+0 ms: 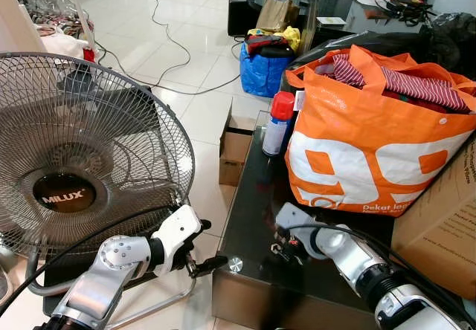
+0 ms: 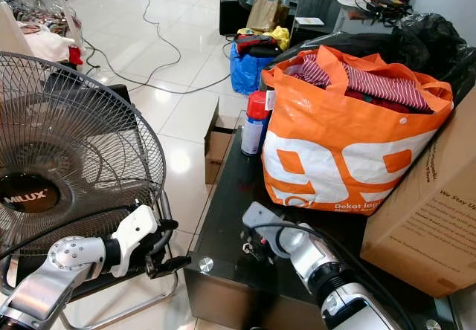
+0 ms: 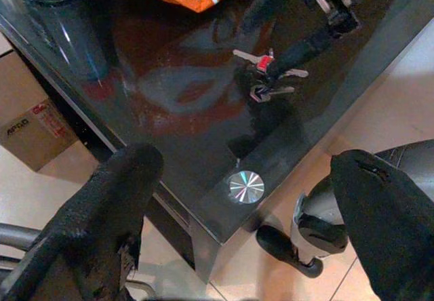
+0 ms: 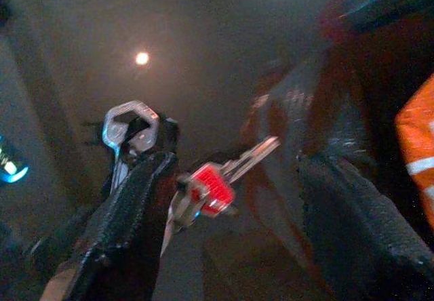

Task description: Hang keys on a hook

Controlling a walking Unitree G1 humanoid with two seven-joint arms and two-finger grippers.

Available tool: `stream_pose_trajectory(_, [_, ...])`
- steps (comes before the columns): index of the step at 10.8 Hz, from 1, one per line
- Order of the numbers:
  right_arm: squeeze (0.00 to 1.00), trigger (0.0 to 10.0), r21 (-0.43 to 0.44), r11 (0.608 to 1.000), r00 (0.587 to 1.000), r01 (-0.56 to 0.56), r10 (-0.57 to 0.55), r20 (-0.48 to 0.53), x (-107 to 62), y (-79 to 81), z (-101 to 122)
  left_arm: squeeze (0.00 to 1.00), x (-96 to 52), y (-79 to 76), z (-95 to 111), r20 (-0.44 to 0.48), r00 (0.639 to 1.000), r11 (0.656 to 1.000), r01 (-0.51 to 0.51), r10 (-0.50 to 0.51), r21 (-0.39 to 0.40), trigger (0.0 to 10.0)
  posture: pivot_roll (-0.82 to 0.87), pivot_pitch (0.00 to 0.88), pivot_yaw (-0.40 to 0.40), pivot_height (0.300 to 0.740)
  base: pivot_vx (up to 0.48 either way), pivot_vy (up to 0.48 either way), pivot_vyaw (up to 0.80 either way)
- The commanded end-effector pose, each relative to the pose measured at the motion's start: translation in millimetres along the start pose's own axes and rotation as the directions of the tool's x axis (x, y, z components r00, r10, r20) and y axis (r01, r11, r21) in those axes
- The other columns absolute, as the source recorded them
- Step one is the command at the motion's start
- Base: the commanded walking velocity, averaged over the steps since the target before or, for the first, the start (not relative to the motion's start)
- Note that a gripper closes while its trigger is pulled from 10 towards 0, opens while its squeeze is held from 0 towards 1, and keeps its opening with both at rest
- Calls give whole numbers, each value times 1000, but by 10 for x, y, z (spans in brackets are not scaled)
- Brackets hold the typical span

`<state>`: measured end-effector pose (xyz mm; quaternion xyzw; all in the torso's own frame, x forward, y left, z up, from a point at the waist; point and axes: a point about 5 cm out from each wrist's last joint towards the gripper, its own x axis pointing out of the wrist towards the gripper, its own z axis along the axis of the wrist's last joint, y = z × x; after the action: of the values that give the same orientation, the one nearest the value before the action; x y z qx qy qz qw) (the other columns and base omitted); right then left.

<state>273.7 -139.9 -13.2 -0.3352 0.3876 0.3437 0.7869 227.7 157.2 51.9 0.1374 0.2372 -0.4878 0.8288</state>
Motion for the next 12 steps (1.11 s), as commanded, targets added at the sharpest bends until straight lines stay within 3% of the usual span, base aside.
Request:
stream_pose_trajectory(1, [0,0,-35,999,1000,-10,9,-15,-22,-70,-4,0,15,19,21,4,1000,1000,3,-3,5,10000,-80,0,-71,740,0,0,0])
stream_pose_trajectory(12, [0,0,-110,993,996,-45,37,-80,-10,-98,-61,0,30,35,17,3,1000,1000,9,-9,16,10000,-77,0,-74,740,0,0,0])
